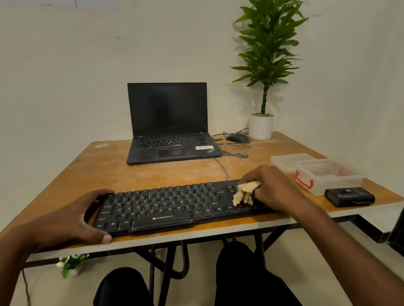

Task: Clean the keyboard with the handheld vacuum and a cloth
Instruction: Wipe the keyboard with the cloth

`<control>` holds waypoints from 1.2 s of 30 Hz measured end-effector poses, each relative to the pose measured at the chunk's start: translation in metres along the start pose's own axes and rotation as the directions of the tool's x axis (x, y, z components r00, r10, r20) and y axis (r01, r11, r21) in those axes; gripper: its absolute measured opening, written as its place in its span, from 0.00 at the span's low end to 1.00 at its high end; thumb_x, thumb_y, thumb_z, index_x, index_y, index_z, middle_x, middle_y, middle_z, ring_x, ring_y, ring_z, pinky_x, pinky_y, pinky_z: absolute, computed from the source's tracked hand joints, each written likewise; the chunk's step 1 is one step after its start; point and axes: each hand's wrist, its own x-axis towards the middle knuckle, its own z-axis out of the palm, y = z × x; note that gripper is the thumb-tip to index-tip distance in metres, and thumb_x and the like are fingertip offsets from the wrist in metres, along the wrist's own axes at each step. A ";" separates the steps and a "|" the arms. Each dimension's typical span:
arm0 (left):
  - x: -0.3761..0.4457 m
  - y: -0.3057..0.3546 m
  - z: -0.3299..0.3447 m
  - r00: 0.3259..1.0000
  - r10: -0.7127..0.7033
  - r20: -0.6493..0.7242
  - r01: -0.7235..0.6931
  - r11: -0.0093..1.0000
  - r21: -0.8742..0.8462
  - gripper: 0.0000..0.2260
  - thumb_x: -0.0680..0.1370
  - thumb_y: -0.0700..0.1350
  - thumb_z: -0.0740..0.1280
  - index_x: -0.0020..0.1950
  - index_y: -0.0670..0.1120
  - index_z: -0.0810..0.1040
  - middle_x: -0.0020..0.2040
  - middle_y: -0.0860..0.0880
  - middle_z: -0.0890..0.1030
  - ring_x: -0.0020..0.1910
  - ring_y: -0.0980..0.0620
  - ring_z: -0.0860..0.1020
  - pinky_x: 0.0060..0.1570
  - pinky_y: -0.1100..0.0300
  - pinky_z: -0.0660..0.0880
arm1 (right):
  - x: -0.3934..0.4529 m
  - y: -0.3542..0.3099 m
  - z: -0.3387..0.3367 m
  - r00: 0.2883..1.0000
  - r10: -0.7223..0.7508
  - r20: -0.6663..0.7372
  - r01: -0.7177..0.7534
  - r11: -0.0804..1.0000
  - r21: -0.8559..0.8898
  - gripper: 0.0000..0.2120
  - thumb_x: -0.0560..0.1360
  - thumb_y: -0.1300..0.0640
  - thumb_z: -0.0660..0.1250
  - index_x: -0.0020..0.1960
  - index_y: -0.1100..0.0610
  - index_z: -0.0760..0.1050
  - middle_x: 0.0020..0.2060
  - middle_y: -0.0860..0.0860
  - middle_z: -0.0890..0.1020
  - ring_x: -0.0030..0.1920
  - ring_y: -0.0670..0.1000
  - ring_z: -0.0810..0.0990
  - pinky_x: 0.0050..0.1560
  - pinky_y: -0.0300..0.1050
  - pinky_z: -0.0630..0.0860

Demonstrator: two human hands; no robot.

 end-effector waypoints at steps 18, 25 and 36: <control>-0.001 0.006 -0.001 1.000 -0.015 0.001 0.015 0.999 0.031 0.53 0.55 0.72 0.82 0.73 0.80 0.56 0.77 0.58 0.65 0.71 0.54 0.70 0.71 0.50 0.73 | 0.063 -0.010 0.029 0.996 -0.065 -0.060 0.068 0.997 0.044 0.18 0.74 0.69 0.70 0.59 0.53 0.85 0.59 0.52 0.85 0.61 0.52 0.79 0.61 0.50 0.76; -0.007 0.014 0.003 1.000 0.001 -0.022 0.000 1.000 0.026 0.58 0.55 0.71 0.82 0.79 0.70 0.55 0.75 0.58 0.66 0.72 0.54 0.70 0.63 0.61 0.73 | 0.069 0.004 0.006 0.997 -0.061 0.036 0.062 0.998 -0.012 0.15 0.75 0.66 0.71 0.57 0.52 0.85 0.57 0.50 0.85 0.56 0.48 0.79 0.58 0.46 0.76; -0.011 0.025 0.005 1.000 -0.009 0.002 0.009 1.000 0.001 0.56 0.57 0.67 0.82 0.79 0.69 0.55 0.72 0.61 0.66 0.67 0.59 0.71 0.57 0.67 0.73 | 0.065 -0.045 0.047 0.993 -0.061 -0.103 0.050 0.993 -0.106 0.18 0.75 0.65 0.71 0.62 0.49 0.83 0.62 0.50 0.83 0.62 0.53 0.80 0.60 0.51 0.77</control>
